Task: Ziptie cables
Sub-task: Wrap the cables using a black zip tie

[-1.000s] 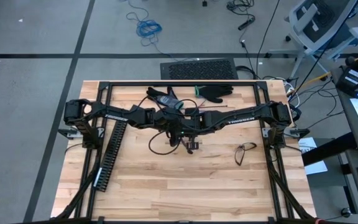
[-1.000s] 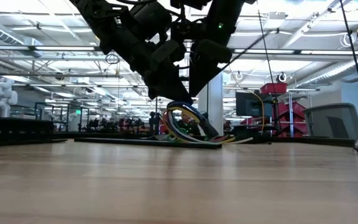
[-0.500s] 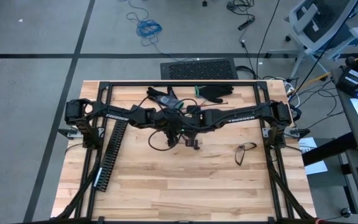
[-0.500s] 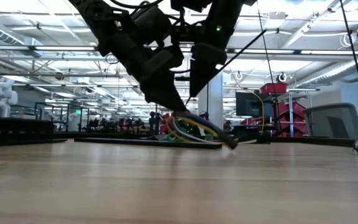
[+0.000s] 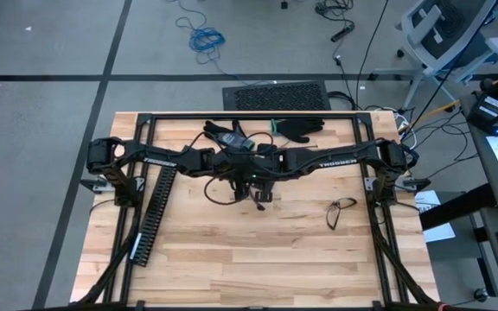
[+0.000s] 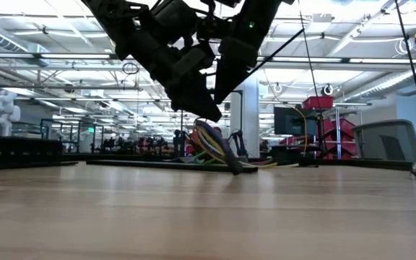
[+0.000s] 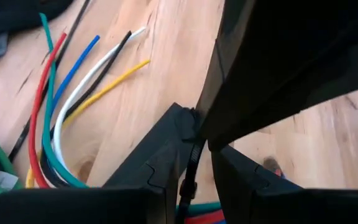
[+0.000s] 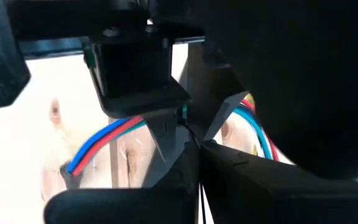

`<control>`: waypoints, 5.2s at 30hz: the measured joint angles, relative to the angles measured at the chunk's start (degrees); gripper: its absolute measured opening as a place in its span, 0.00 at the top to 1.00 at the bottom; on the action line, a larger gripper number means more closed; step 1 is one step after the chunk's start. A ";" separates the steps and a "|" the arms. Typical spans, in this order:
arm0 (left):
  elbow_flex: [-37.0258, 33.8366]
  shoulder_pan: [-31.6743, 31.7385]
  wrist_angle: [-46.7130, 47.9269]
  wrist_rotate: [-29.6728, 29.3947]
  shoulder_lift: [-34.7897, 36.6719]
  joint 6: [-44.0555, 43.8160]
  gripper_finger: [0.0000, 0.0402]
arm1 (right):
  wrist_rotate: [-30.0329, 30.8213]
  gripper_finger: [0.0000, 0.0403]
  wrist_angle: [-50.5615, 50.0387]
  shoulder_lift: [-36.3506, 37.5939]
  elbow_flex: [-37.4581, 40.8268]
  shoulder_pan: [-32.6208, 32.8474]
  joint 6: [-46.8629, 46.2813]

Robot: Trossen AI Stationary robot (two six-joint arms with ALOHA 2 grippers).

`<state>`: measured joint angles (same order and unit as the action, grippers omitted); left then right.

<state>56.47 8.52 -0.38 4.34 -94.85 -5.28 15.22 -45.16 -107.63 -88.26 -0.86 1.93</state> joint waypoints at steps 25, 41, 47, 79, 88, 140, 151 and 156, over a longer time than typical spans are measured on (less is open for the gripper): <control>0.35 1.94 -2.06 -5.40 1.14 5.62 0.77 | -3.63 1.00 -10.04 0.28 0.47 -0.28 -1.70; -2.31 0.56 -4.20 -1.37 0.37 -2.31 0.77 | -3.21 1.00 -6.01 0.35 0.45 -0.66 -0.72; -3.98 0.06 -6.38 -1.45 0.31 -3.84 0.77 | -3.19 1.00 -4.81 0.55 0.33 -1.01 -0.79; -4.40 -1.64 -3.90 1.06 2.51 -4.87 0.77 | -1.44 1.00 -3.14 0.72 0.30 -2.04 -0.47; -4.49 -1.64 -7.22 -5.15 1.98 -4.48 0.77 | -1.50 1.00 -1.85 0.87 0.19 -1.79 -0.94; -7.69 -3.71 3.89 -10.02 1.67 0.12 1.00 | 4.80 1.00 -0.17 5.88 0.24 -4.69 -7.34; -7.37 -3.31 0.49 -11.44 2.39 -0.22 1.00 | 12.03 1.00 0.48 6.43 0.23 -6.29 -5.95; -7.34 -3.79 4.20 -11.62 2.38 1.29 1.00 | 23.89 1.00 -3.18 12.30 0.24 -10.50 -3.61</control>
<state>49.12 4.73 3.82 -7.28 -92.47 -3.99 39.11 -48.33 -95.34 -88.02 -11.36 -1.67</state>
